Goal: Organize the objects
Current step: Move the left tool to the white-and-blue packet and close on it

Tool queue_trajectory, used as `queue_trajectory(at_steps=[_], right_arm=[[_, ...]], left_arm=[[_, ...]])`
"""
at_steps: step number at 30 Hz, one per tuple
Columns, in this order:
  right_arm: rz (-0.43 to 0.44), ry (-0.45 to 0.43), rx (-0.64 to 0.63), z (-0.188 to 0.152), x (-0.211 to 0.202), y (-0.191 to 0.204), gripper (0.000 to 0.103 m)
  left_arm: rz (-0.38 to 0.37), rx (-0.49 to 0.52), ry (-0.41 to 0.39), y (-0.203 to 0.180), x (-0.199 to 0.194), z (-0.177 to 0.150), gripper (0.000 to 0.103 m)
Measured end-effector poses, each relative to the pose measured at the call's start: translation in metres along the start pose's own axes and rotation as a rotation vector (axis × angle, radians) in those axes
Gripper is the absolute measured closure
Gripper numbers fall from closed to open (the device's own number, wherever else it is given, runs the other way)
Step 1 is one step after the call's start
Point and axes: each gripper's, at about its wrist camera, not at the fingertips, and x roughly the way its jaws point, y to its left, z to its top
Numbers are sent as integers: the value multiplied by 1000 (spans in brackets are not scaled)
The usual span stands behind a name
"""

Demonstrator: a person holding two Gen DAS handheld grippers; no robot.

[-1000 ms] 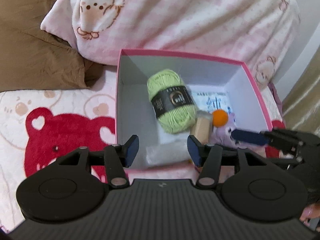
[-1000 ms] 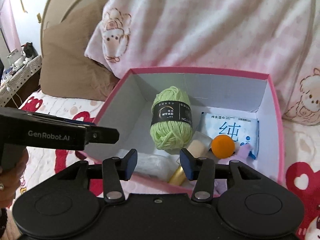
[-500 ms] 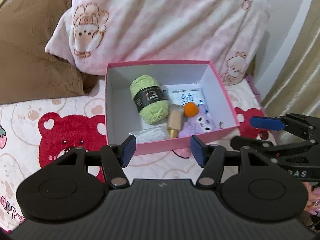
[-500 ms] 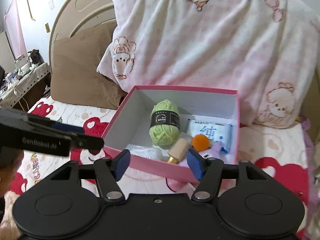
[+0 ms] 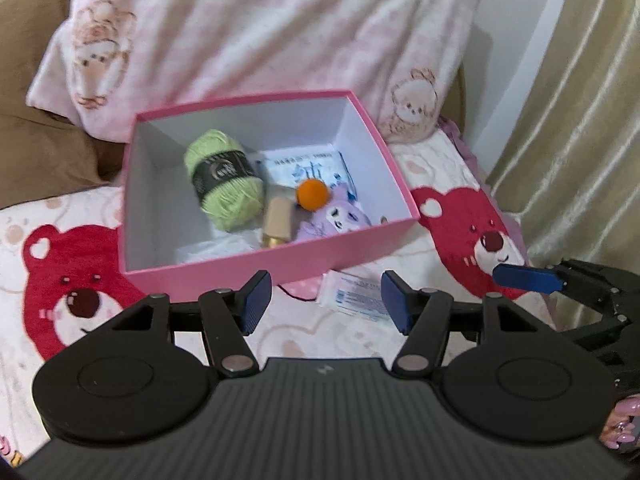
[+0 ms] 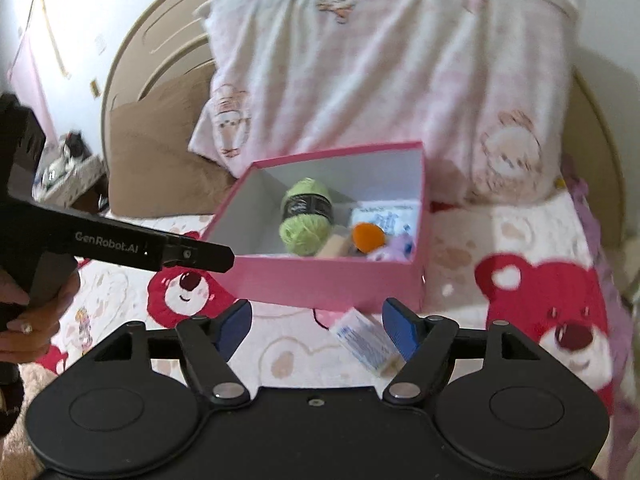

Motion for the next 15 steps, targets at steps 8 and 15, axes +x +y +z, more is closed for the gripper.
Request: queue_trajectory(at_steps=[8, 15], right_arm=[[-1, 41, 22, -37, 42, -24, 27], [-40, 62, -1, -53, 80, -28, 28]], left_arm=[[-38, 18, 22, -5, 61, -20, 44], [-86, -27, 76, 7, 118, -31, 45]])
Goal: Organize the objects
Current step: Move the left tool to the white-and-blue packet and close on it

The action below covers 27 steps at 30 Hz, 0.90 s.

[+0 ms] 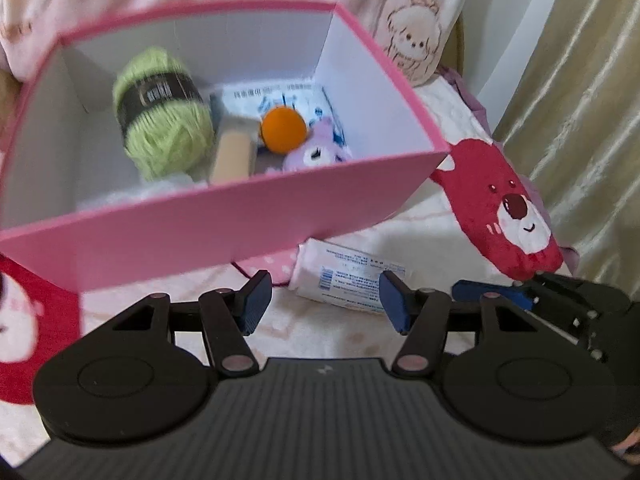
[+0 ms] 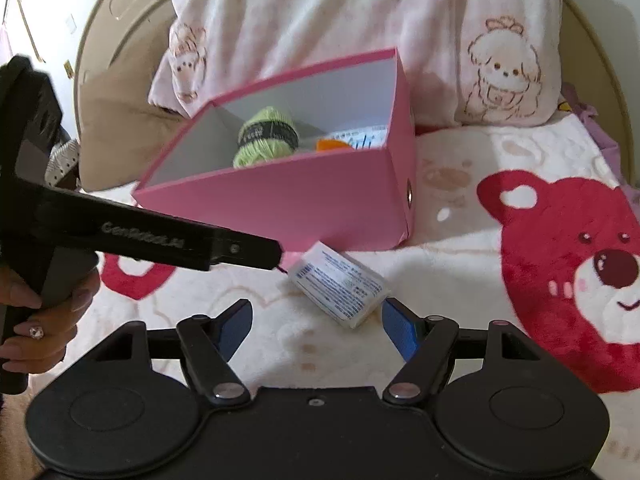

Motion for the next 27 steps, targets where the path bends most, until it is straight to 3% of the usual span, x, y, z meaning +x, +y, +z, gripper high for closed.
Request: queue_trajectory(at_steps=[5, 10, 13, 17, 21, 23, 27], right_arm=[[-34, 14, -2, -5, 21, 0, 37], [-117, -7, -55, -12, 37, 7, 40], [-139, -2, -36, -13, 44, 6, 40], [-136, -9, -34, -15, 42, 14, 40], [-135, -2, -69, -18, 35, 19, 38], [-126, 19, -122, -21, 33, 26, 38], [-156, 18, -153, -29, 36, 30, 38]], left_arm=[[1, -66, 8, 15, 30, -10, 45], [23, -66, -76, 13, 42, -13, 48], [-22, -39, -58, 5, 45, -14, 58], [-56, -39, -33, 1, 41, -22, 58], [-137, -205, 61, 20, 33, -35, 58], [-172, -286, 69, 34, 25, -47, 64], [-150, -296, 50, 38, 20, -50, 70]])
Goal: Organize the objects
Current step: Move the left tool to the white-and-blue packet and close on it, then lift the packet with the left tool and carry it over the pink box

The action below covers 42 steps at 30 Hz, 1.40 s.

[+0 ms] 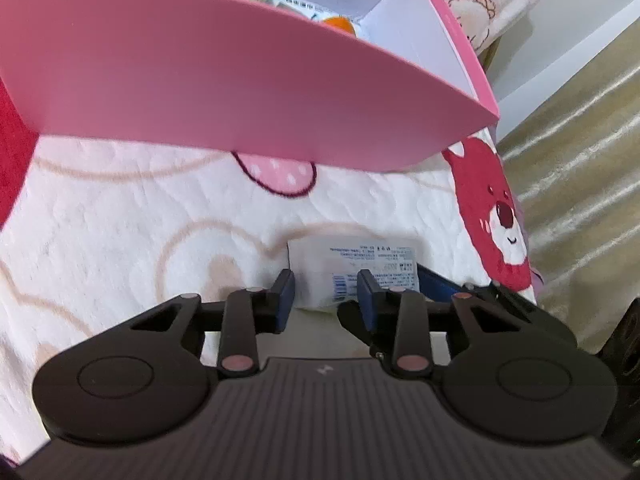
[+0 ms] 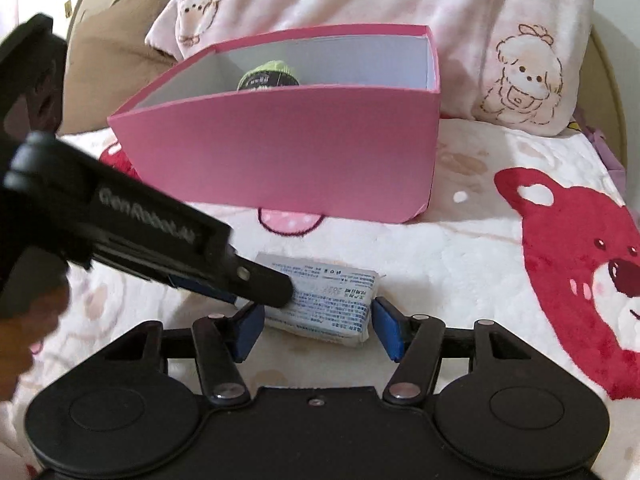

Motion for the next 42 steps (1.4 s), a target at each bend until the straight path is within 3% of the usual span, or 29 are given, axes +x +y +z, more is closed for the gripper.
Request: queue_trajectory(at_steps=[2, 7, 12, 15, 17, 20, 29, 42], right_arm=[[-5, 5, 11, -3, 4, -1, 35], [-6, 25, 17, -5, 8, 3, 33], [-1, 41, 35, -5, 11, 10, 14], [-9, 33, 44, -7, 16, 12, 10], [-23, 28, 38, -8, 18, 14, 11], [-56, 16, 47, -6, 13, 16, 20], [-35, 41, 29, 13, -27, 29, 19], [41, -39, -10, 61, -92, 45, 19]], left_arm=[[37, 23, -33, -2, 5, 1, 70], [-16, -4, -32, 2, 9, 2, 70], [-13, -1, -13, -5, 9, 0, 70], [-5, -10, -12, -6, 10, -2, 70], [5, 0, -14, -8, 9, -3, 70], [9, 7, -14, -11, 6, -5, 70], [-21, 23, -22, -23, -38, -10, 69], [-48, 52, -177, -48, -121, 7, 69]])
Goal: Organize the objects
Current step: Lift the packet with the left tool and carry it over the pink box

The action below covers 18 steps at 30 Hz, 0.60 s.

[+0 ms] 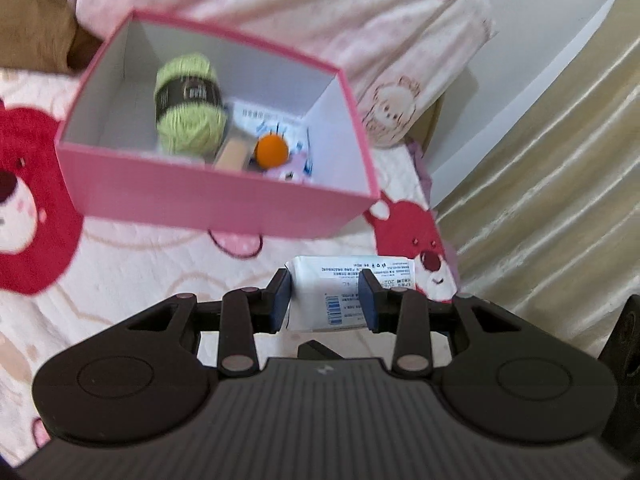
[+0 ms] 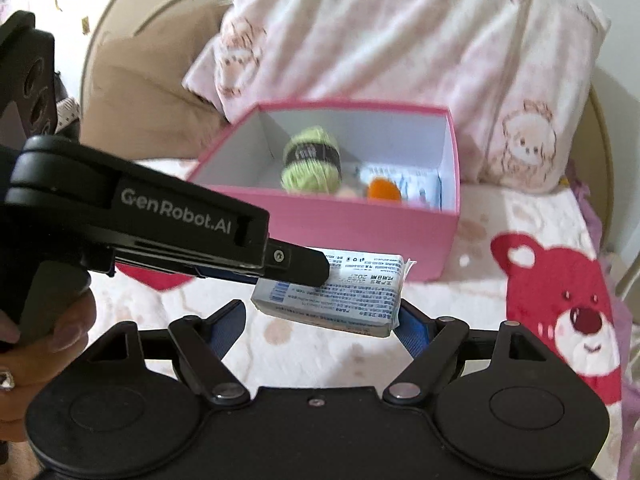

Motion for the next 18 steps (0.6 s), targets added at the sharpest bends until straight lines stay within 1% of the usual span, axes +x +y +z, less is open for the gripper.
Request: queue_trajectory(at_steps=[8, 10, 14, 16, 18], right_arm=[[18, -50, -49, 26, -17, 9, 21], [20, -51, -57, 32, -18, 9, 22], [14, -66, -78, 42, -21, 9, 25], [10, -77, -94, 49, -21, 10, 26], [5, -83, -106, 57, -22, 9, 30]], left_arm=[[24, 59, -38, -15, -28, 23, 69], [21, 63, -55, -16, -32, 30, 69], [14, 65, -61, -17, -35, 42, 69], [12, 65, -72, -17, -37, 47, 69], [13, 64, -82, -18, -40, 53, 69]])
